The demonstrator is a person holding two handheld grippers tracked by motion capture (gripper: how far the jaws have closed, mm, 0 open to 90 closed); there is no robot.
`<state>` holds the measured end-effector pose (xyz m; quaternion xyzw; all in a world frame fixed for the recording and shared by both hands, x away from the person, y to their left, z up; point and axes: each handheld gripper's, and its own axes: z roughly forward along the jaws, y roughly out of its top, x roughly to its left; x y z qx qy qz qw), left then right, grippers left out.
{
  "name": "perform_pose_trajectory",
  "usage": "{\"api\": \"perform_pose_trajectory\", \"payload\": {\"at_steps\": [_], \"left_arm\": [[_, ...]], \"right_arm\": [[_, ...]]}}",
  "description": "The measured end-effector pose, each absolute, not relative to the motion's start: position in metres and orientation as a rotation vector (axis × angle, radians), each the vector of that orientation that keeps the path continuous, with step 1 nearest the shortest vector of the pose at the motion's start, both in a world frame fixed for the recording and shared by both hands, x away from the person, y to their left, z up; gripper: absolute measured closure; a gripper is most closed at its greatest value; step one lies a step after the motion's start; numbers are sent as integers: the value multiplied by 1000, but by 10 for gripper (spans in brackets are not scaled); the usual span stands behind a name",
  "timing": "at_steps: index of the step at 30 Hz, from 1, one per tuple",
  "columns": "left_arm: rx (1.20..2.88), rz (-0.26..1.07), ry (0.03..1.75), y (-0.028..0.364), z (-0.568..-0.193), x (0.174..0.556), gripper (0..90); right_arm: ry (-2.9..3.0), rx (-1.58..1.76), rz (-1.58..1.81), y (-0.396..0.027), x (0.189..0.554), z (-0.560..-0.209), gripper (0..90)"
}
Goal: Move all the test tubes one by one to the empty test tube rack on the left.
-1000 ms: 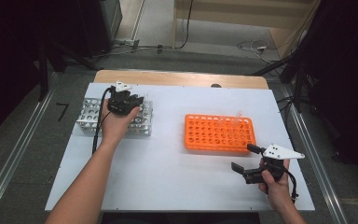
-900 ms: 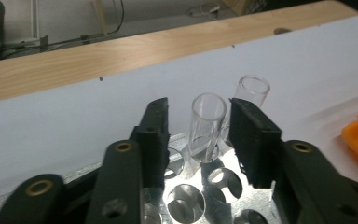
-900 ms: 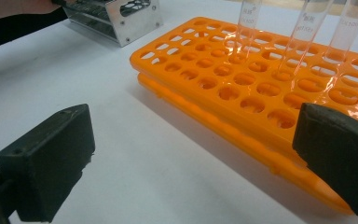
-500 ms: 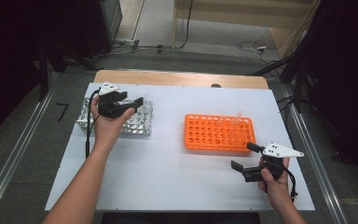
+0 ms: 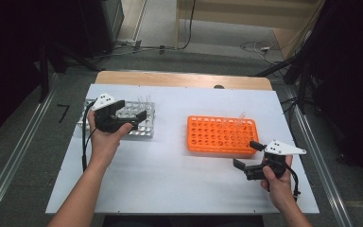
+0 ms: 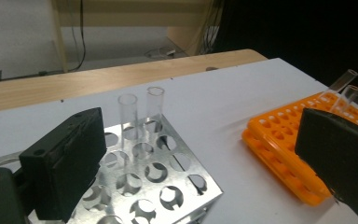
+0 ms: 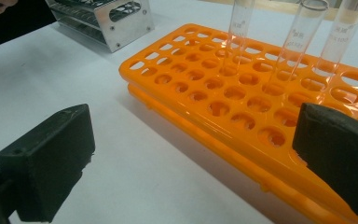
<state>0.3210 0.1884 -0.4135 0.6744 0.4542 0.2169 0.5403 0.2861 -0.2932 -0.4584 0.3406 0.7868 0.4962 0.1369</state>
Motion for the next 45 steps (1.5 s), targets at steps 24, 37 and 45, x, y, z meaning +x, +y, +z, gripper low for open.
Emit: {"api": "perform_pose_trajectory", "payload": {"at_steps": [24,37,45], "left_arm": [[1628,456,955,151,-431,278,0],[1631,435,953,146,-434,277,0],[1643,424,948,140,-438,277,0]], "right_arm": [[2230,1019,1409,-275,329,-439,0],[2196,1206,1344,-279,360,-452,324],[2216,1254,1311,-274,365,-463,520]]}}
